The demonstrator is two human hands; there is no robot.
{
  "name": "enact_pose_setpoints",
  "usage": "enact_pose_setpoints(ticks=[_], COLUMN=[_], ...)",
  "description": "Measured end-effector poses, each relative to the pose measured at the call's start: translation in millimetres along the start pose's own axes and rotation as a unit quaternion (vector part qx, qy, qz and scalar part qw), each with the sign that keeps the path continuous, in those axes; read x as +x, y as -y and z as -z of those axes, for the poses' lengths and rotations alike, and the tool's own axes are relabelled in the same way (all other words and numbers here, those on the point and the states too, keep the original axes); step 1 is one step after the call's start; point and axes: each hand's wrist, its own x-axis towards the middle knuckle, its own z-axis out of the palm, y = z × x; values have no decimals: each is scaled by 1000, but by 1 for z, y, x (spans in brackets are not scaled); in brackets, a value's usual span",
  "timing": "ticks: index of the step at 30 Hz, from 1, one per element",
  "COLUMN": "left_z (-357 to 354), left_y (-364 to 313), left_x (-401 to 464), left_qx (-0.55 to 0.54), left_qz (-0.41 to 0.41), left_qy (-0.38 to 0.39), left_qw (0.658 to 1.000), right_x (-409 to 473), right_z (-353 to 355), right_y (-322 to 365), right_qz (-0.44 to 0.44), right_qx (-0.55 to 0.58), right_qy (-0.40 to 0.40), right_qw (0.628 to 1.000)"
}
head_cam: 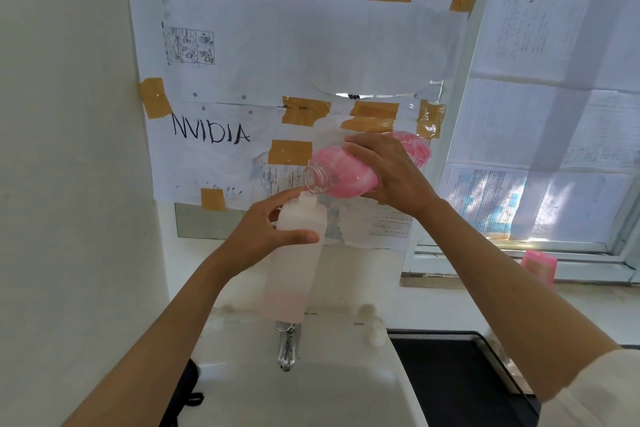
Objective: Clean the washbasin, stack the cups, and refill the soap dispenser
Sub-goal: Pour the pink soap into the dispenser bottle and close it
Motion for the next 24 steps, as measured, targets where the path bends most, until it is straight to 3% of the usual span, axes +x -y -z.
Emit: enact_pose_setpoints(ticks=[24], left_z=[0], left_y=[-1], left_x=[-1], left_qx=[-17], left_qz=[7], left_qy=[6], left_qw=[1000], right_x=[1], right_z=[3], right_y=[1], right_qz=[-8], right_qx=[-10], right_qy=[23], right_qw=[1000])
